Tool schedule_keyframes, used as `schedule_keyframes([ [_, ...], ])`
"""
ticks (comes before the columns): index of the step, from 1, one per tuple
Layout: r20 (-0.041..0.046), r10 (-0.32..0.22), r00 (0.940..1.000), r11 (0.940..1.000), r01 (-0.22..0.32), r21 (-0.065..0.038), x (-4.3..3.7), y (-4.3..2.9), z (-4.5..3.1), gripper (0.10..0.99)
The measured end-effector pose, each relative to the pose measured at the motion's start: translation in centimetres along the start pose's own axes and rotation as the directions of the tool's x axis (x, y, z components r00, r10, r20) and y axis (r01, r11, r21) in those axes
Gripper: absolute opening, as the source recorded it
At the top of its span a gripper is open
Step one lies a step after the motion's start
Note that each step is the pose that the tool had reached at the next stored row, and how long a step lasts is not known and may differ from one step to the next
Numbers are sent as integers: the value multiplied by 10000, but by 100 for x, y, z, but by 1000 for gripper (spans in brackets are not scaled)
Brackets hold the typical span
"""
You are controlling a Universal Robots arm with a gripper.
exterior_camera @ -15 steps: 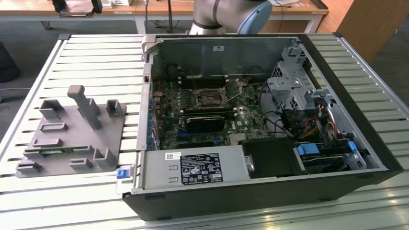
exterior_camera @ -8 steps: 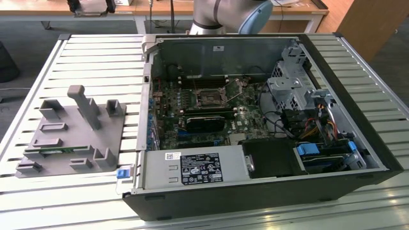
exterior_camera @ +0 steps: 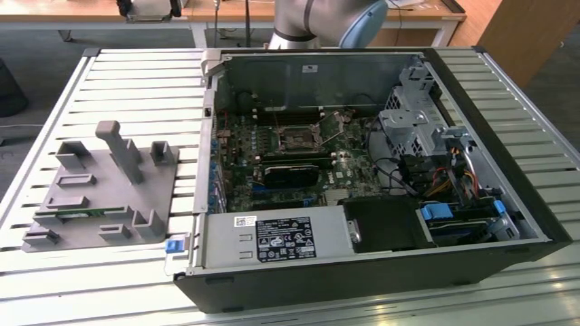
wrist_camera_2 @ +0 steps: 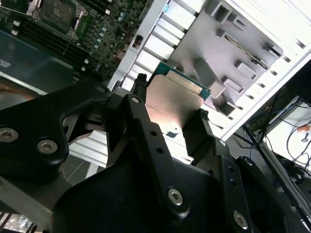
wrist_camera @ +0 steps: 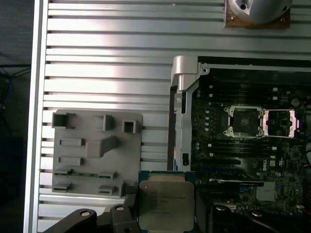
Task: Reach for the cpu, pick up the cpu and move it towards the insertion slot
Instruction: 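Pick up the cpu and move it towards the insertion slot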
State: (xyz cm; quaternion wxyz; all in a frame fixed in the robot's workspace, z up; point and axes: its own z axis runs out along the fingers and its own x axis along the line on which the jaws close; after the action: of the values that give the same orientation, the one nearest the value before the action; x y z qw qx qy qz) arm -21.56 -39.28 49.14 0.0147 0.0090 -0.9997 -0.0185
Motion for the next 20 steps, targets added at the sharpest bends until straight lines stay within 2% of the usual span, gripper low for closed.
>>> schedule_keyframes([
  [20, -7, -155, 9999, 9999, 155, -1, -358, 29, -5, 545],
])
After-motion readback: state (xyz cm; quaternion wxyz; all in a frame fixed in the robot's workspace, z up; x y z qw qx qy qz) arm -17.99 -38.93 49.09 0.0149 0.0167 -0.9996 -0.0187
